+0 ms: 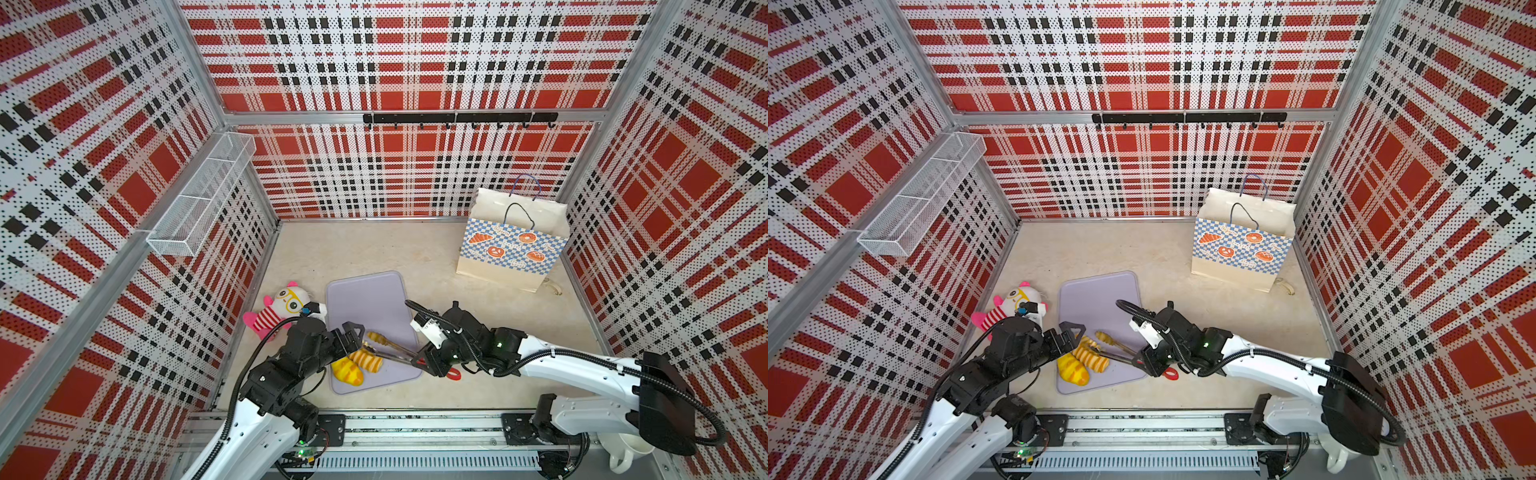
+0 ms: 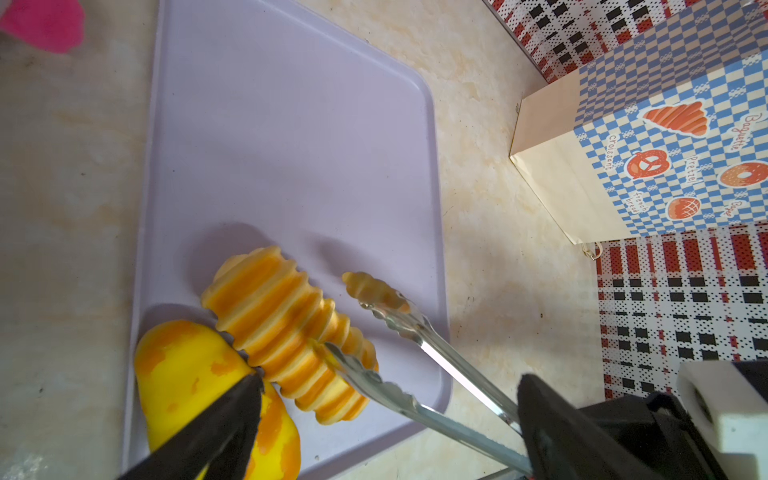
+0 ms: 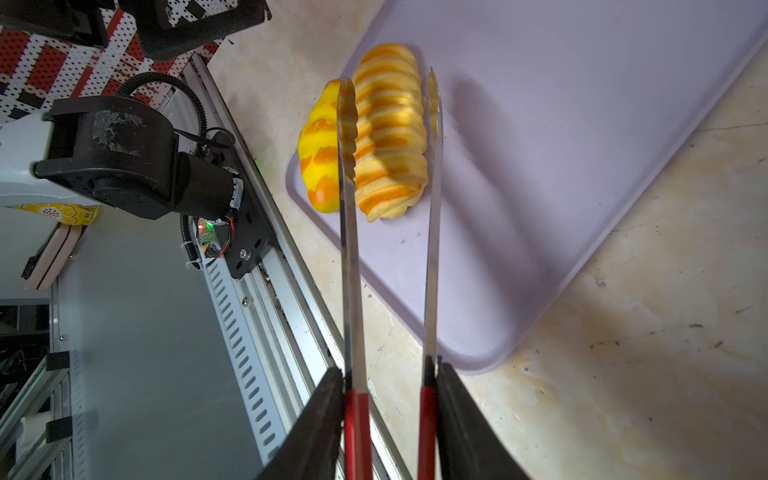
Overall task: Place the fake bread into the paper bag
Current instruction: 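Close the tongs on the striped roll with the right gripper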
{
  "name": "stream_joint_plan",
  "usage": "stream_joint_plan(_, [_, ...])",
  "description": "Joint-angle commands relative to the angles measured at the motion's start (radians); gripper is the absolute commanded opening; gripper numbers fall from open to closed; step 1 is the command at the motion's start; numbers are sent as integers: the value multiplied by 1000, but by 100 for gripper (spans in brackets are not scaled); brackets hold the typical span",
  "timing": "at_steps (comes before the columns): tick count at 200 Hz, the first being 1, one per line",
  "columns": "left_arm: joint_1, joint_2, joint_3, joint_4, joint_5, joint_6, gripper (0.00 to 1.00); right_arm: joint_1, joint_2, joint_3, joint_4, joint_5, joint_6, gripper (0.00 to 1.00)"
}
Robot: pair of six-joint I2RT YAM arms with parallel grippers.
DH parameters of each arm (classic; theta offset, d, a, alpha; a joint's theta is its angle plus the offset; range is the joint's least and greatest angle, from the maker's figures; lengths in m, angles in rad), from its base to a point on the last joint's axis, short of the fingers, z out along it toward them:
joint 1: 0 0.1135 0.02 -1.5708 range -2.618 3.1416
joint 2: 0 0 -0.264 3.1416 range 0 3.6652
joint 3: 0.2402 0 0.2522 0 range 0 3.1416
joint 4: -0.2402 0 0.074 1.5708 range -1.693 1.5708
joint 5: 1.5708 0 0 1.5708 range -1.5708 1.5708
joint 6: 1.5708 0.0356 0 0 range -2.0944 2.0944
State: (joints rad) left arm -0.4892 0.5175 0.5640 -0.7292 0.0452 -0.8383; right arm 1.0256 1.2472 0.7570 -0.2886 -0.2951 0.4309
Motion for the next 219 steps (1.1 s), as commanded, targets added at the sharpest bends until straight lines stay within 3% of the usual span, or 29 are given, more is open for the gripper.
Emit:
stream_joint_plan(1, [9, 2, 4, 5, 8, 21, 98, 8, 7, 32, 51, -19, 6, 38])
stream_joint_plan(36, [11, 13, -7, 17, 24, 25, 98, 24, 35, 61, 2, 37, -7, 39])
stream_joint_plan(106, [13, 22, -7, 20, 25, 25, 98, 26, 92, 65, 36, -38, -6, 37])
stream_joint_plan(133, [12, 23, -6, 21, 32, 25, 98, 32, 111, 95, -29, 28, -27, 34])
stream_joint_plan(162, [13, 25, 16, 27, 48, 26, 98, 34, 74, 101, -54, 82, -48, 18])
stream_joint_plan(219, [13, 39, 42, 74, 90, 44, 98, 33, -46, 88, -71, 179, -40, 18])
